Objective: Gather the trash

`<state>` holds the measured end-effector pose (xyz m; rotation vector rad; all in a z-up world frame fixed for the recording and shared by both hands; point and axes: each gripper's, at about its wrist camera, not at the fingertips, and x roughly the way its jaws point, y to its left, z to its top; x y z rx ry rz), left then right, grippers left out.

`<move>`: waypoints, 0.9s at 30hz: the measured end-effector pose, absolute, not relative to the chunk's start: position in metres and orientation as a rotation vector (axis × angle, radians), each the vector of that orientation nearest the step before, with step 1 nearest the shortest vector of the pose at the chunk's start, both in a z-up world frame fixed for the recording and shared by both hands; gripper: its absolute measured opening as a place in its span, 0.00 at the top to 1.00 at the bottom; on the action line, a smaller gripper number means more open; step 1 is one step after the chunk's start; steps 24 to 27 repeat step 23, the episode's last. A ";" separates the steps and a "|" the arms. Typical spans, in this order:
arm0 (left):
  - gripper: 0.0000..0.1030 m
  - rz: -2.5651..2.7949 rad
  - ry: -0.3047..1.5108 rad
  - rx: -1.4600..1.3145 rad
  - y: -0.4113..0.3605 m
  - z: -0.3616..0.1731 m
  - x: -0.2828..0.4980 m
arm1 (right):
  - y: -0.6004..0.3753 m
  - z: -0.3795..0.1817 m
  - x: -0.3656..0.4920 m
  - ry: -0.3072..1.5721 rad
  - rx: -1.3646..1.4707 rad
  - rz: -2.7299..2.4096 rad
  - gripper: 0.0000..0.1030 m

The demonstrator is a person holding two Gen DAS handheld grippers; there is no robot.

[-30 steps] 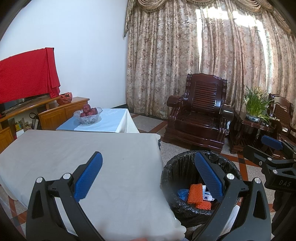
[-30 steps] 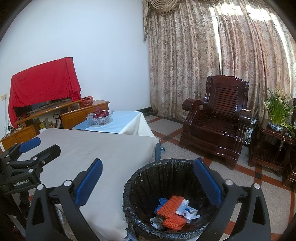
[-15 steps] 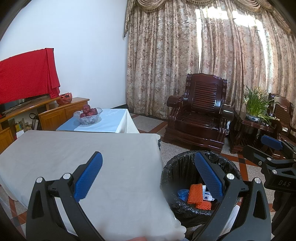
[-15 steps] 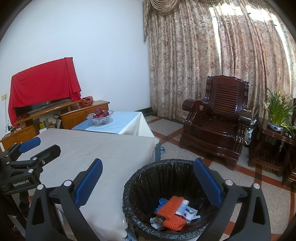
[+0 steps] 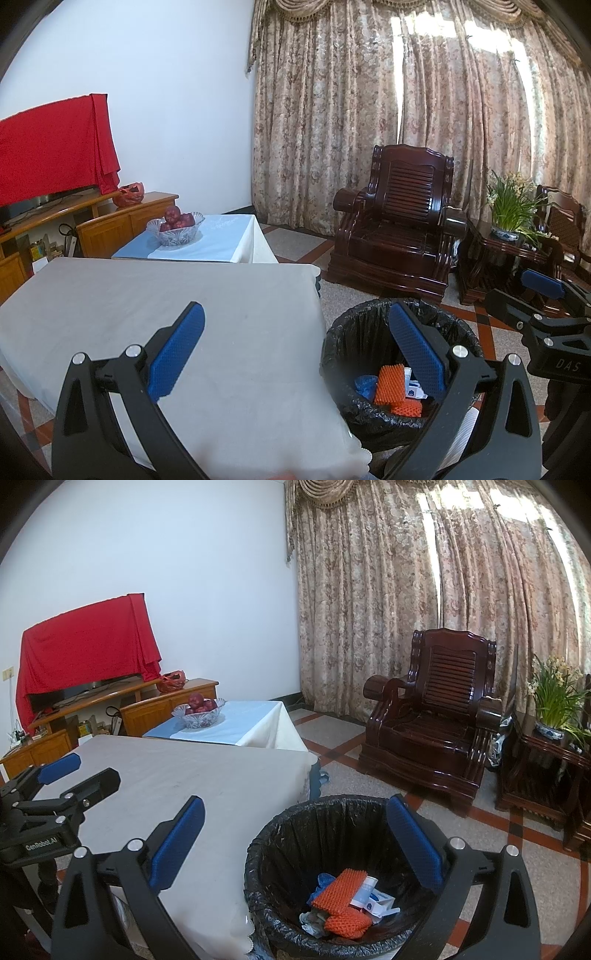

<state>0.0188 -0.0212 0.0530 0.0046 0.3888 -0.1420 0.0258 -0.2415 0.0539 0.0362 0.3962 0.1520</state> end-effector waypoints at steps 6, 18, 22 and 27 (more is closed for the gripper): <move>0.06 -0.142 0.391 0.005 -0.022 0.053 0.019 | -0.241 0.054 0.026 0.397 0.037 0.151 0.06; 0.06 -0.139 0.397 0.003 -0.024 0.051 0.019 | -0.242 0.053 0.027 0.401 0.039 0.150 0.06; 0.06 -0.138 0.403 0.004 -0.027 0.048 0.019 | -0.244 0.051 0.028 0.403 0.042 0.149 0.06; 0.06 -0.138 0.404 0.004 -0.027 0.047 0.019 | -0.244 0.050 0.028 0.403 0.042 0.149 0.06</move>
